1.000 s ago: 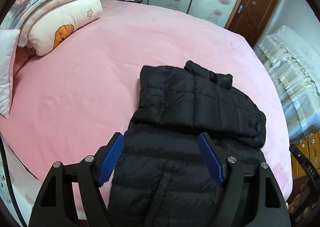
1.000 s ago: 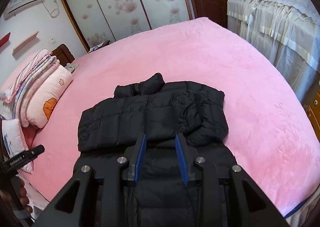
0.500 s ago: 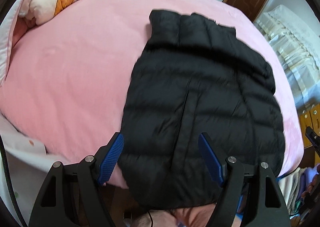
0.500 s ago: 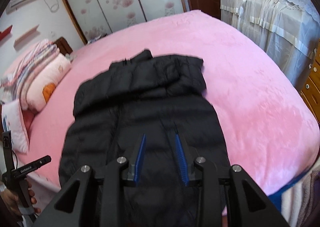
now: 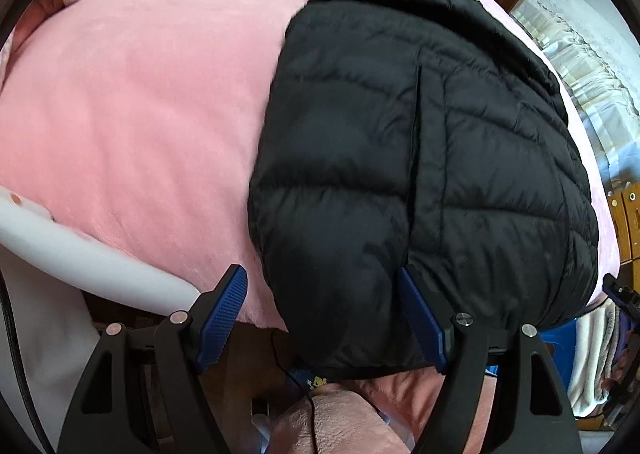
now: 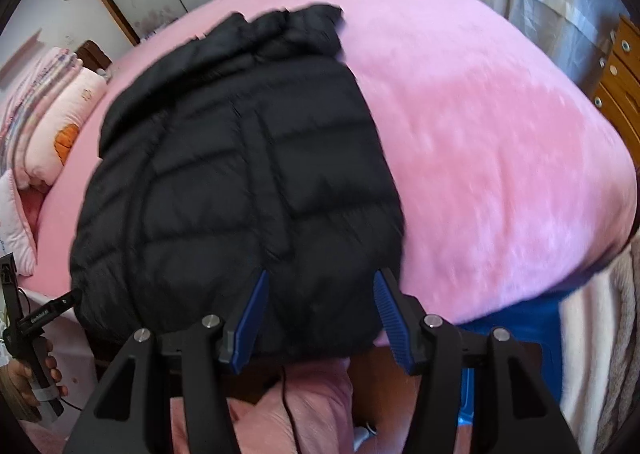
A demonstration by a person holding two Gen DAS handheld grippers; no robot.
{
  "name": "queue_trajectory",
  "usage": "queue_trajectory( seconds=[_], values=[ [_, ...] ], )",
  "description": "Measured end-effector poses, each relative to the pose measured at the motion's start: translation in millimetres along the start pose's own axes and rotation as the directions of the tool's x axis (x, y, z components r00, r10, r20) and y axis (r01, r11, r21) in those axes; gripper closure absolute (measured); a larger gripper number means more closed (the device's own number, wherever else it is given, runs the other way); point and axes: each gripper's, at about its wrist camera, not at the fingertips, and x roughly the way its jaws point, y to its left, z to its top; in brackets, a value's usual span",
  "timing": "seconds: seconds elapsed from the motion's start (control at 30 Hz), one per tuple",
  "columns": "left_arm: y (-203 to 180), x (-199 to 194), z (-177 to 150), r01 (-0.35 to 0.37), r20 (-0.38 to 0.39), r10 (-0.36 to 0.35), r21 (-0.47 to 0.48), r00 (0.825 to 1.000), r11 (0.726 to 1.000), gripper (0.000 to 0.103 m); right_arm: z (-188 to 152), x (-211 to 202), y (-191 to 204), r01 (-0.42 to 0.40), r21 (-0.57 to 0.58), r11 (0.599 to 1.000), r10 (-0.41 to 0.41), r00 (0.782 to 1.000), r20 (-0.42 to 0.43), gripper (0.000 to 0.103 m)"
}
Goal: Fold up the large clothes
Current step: 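Lift the hem with both tools and fold it toward the collar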
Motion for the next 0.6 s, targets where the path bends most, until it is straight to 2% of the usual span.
queue_trajectory(
  seconds=[0.1,0.23,0.6],
  values=[
    [5.7,10.4,-5.1,0.038,-0.008,-0.039,-0.02,0.999,0.999,0.027,-6.1,11.0,-12.0,0.0,0.033,0.999,0.001,1.0,-0.025,0.048],
    [10.7,21.1,-9.6,0.056,-0.014,-0.056,-0.04,0.998,0.998,0.027,-7.5,24.1,-23.5,0.0,0.062,0.998,0.002,0.999,-0.034,0.048],
    [18.8,33.0,-9.3,0.094,-0.019,-0.095,-0.042,0.995,0.995,0.023,0.9,61.3,-26.8,-0.018,0.007,1.0,0.018,0.998,-0.059,0.048]
  ],
)
